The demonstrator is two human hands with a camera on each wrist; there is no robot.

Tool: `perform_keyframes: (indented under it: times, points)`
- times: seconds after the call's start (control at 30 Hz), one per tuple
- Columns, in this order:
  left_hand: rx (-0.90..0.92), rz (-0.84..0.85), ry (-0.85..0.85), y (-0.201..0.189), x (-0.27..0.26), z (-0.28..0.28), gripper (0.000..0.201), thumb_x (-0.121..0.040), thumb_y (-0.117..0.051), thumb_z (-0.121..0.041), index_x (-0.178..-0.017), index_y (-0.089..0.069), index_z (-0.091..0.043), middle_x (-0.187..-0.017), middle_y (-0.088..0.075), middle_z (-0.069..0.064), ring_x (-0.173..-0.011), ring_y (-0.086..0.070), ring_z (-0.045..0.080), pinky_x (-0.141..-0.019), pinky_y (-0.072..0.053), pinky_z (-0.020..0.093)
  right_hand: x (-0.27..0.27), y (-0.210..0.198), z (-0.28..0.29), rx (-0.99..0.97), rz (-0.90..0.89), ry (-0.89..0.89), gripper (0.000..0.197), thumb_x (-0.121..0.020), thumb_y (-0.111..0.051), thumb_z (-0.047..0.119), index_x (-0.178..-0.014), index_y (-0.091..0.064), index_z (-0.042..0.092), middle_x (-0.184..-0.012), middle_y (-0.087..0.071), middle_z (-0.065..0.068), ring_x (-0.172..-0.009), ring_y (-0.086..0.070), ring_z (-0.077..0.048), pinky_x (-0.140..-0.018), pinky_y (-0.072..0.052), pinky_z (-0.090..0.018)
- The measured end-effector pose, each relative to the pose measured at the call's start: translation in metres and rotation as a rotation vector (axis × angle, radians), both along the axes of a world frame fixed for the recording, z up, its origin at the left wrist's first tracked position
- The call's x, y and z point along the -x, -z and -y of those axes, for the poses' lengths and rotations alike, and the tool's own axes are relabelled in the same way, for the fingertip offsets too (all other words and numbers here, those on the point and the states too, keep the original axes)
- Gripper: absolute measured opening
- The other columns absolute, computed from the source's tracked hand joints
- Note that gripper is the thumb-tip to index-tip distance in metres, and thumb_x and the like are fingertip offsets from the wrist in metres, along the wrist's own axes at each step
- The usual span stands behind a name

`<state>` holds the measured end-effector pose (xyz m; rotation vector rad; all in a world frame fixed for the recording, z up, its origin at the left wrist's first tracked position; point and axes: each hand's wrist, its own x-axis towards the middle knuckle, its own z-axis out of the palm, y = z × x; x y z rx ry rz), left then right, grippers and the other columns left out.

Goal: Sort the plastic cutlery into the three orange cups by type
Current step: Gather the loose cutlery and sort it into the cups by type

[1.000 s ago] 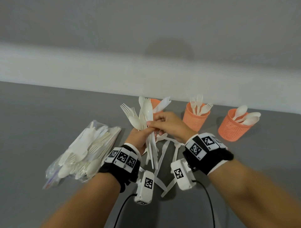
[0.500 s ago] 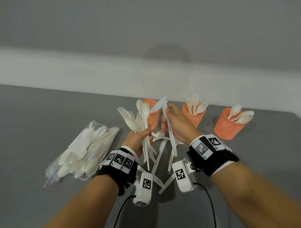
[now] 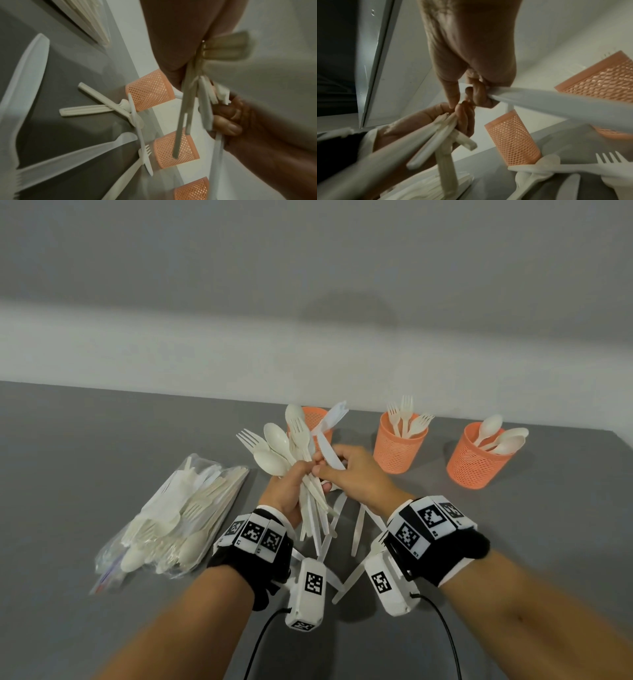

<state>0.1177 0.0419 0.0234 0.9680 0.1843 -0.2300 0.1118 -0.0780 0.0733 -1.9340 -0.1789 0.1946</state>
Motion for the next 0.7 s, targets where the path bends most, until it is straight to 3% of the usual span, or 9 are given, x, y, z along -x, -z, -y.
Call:
perform_keyframes:
  times: [0.1,0.17,0.3,0.4,0.47,0.53,0.57,0.7]
  points:
    - [0.0,-0.027,0.04,0.001,-0.001,-0.003,0.02,-0.085,-0.053,-0.011,-0.1,-0.062,-0.003,-0.094,-0.066,0.017,-0.066,-0.068,0.02,-0.066,-0.059,0.03,-0.002,-0.004,-0.002,0.037,-0.025,-0.041,0.022,-0.084,-0.065,0.008,-0.104,-0.056,0.014,-0.081,-0.06,0.004,-0.066,-0.063,-0.016,-0.059,-0.055,-0.018]
    - [-0.008,-0.037,0.054,0.001,-0.001,-0.005,0.025,-0.088,-0.05,-0.013,-0.107,-0.062,-0.003,-0.097,-0.067,0.018,-0.068,-0.069,0.021,-0.068,-0.06,0.031,-0.005,-0.006,-0.002,0.059,-0.081,-0.073,0.017,-0.086,-0.063,0.011,-0.102,-0.058,0.012,-0.079,-0.059,0.004,-0.061,-0.059,-0.009,-0.046,-0.044,-0.01]
    - [-0.019,-0.035,0.03,-0.002,-0.002,-0.005,0.037,-0.089,-0.05,-0.014,-0.123,-0.056,0.0,-0.101,-0.067,0.019,-0.072,-0.069,0.024,-0.07,-0.06,0.034,-0.01,-0.006,-0.003,-0.013,-0.172,-0.067,0.008,-0.086,-0.063,0.008,-0.094,-0.061,0.01,-0.075,-0.059,0.001,-0.054,-0.054,-0.009,-0.039,-0.038,-0.011]
    - [-0.009,-0.032,-0.003,-0.005,-0.005,-0.006,0.038,-0.09,-0.052,-0.015,-0.125,-0.054,0.0,-0.102,-0.065,0.022,-0.076,-0.068,0.028,-0.073,-0.059,0.038,-0.014,-0.005,-0.007,-0.012,-0.188,-0.067,0.015,-0.088,-0.06,0.013,-0.103,-0.062,0.012,-0.072,-0.057,0.004,-0.054,-0.051,-0.009,-0.038,-0.035,-0.012]
    - [-0.008,-0.023,-0.033,-0.005,-0.007,-0.007,0.036,-0.09,-0.053,-0.015,-0.124,-0.055,-0.002,-0.107,-0.063,0.024,-0.084,-0.067,0.031,-0.073,-0.059,0.043,-0.016,-0.004,-0.011,0.016,-0.182,-0.084,0.024,-0.091,-0.055,0.018,-0.114,-0.059,0.018,-0.076,-0.059,0.006,-0.061,-0.055,-0.007,-0.044,-0.043,-0.014]
    - [-0.023,-0.023,-0.073,-0.004,-0.01,-0.009,0.033,-0.09,-0.053,-0.015,-0.12,-0.057,-0.003,-0.104,-0.065,0.021,-0.081,-0.068,0.029,-0.064,-0.059,0.039,-0.018,-0.001,-0.013,0.008,-0.185,-0.092,0.032,-0.094,-0.05,0.022,-0.126,-0.051,0.022,-0.091,-0.062,0.004,-0.076,-0.059,-0.011,-0.07,-0.058,-0.029]
    - [-0.026,-0.03,-0.089,-0.002,-0.012,-0.01,0.031,-0.09,-0.054,-0.015,-0.118,-0.059,-0.003,-0.102,-0.067,0.02,-0.079,-0.069,0.027,-0.062,-0.058,0.036,-0.017,0.0,-0.013,0.016,-0.168,-0.095,0.036,-0.095,-0.049,0.023,-0.131,-0.047,0.021,-0.098,-0.061,0.003,-0.081,-0.058,-0.011,-0.08,-0.056,-0.035]
    - [0.031,-0.102,-0.148,0.001,-0.019,-0.019,0.017,-0.092,-0.049,-0.013,-0.085,-0.061,-0.003,-0.065,-0.068,0.007,-0.057,-0.068,0.016,-0.054,-0.056,0.026,-0.012,0.0,-0.005,0.043,-0.065,-0.105,0.04,-0.097,-0.045,0.01,-0.136,-0.038,0.016,-0.118,-0.056,0.001,-0.105,-0.055,-0.013,-0.092,-0.046,-0.029]
